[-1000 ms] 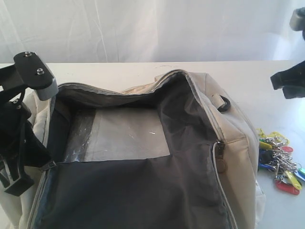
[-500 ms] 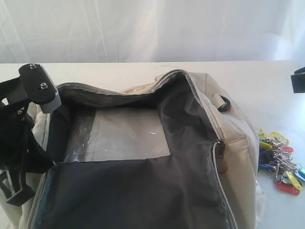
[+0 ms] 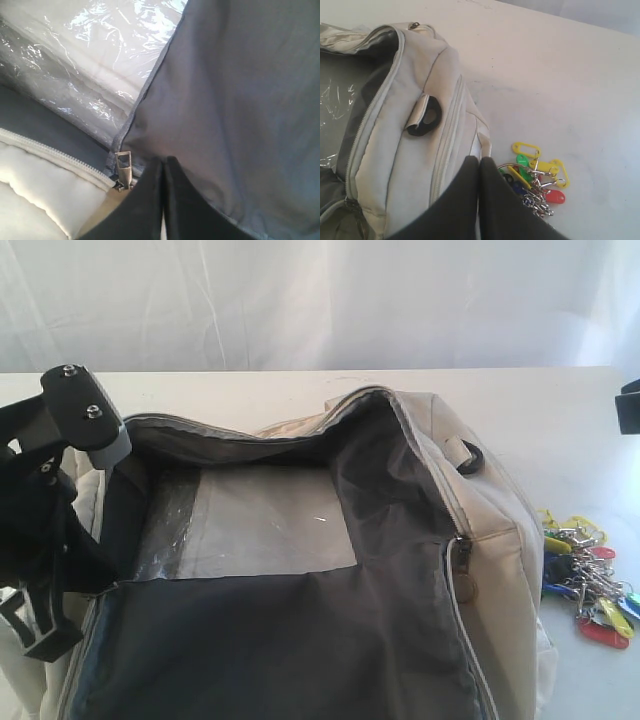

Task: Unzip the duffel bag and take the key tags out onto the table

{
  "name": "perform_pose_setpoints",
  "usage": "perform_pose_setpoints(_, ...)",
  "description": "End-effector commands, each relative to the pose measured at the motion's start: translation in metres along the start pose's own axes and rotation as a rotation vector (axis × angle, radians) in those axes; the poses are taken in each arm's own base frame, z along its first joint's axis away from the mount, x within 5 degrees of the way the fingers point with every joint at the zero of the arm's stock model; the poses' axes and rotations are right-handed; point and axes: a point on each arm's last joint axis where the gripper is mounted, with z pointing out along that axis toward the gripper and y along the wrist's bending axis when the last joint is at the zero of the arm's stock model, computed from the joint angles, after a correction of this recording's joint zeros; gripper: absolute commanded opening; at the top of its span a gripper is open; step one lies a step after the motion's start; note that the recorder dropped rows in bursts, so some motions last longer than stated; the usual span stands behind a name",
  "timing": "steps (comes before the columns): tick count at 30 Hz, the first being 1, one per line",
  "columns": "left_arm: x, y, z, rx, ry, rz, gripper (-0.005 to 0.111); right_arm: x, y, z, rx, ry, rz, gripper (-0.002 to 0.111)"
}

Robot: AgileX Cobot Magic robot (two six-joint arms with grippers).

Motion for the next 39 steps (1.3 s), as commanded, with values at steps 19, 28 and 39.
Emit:
perform_pose_setpoints(19, 0.162, -0.021, -0.003, -0.678, -0.6, -0.398, 0.0, 0.002, 0.001, 0.0, -0.005, 0.003, -0.022, 0.0)
perform_pose_setpoints(28, 0.188, -0.039, 0.038, -0.585, -0.756, -0.616, 0.0, 0.002, 0.001, 0.0, -0.003, 0.002, -0.024, 0.0)
perform_pose_setpoints(39, 0.19, -0.043, 0.043, -0.536, -0.71, -0.622, 0.0, 0.002, 0.001, 0.0, -0.003, 0.002, -0.024, 0.0)
